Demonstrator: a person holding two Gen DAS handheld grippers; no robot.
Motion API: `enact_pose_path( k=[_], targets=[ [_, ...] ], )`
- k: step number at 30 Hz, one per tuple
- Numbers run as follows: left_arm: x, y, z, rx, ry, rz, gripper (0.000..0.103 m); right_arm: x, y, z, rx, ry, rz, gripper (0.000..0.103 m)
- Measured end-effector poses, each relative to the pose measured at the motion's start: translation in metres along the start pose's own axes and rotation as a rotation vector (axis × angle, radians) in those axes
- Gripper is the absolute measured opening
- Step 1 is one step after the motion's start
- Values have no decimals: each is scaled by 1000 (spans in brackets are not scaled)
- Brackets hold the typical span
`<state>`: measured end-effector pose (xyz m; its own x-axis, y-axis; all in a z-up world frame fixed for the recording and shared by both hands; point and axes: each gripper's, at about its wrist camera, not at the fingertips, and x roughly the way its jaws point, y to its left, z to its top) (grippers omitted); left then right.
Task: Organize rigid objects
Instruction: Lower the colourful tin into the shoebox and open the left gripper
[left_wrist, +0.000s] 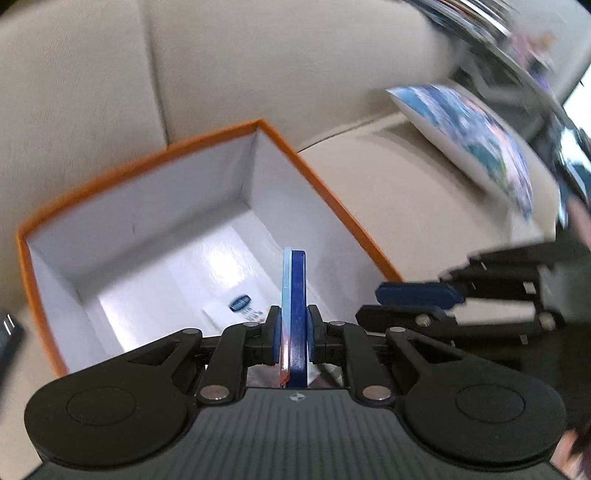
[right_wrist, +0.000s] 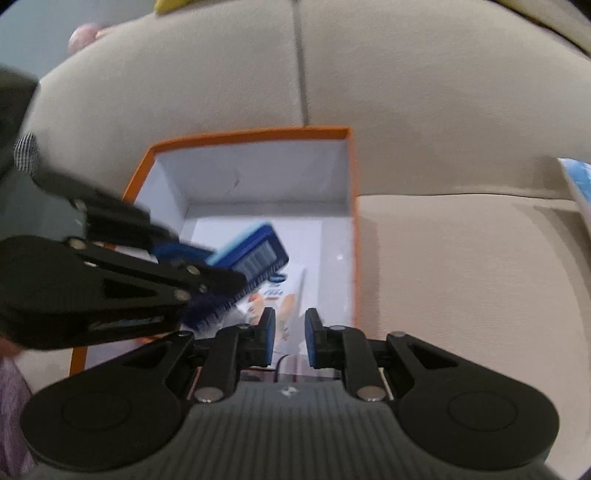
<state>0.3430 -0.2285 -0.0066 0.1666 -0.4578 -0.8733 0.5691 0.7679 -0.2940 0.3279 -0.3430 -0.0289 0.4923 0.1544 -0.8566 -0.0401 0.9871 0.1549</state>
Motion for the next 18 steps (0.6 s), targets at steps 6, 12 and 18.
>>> enact_pose_path(
  k=[6, 12, 18],
  targets=[
    [32, 18, 4, -331, 32, -22, 14, 10, 3, 3, -58, 24, -16, 17],
    [53, 16, 0, -379, 52, -28, 14, 26, 2, 3, -109, 62, -39, 15],
    [62, 32, -5, -499, 28, -95, 17, 27, 1, 2, -129, 70, -34, 14]
  ],
)
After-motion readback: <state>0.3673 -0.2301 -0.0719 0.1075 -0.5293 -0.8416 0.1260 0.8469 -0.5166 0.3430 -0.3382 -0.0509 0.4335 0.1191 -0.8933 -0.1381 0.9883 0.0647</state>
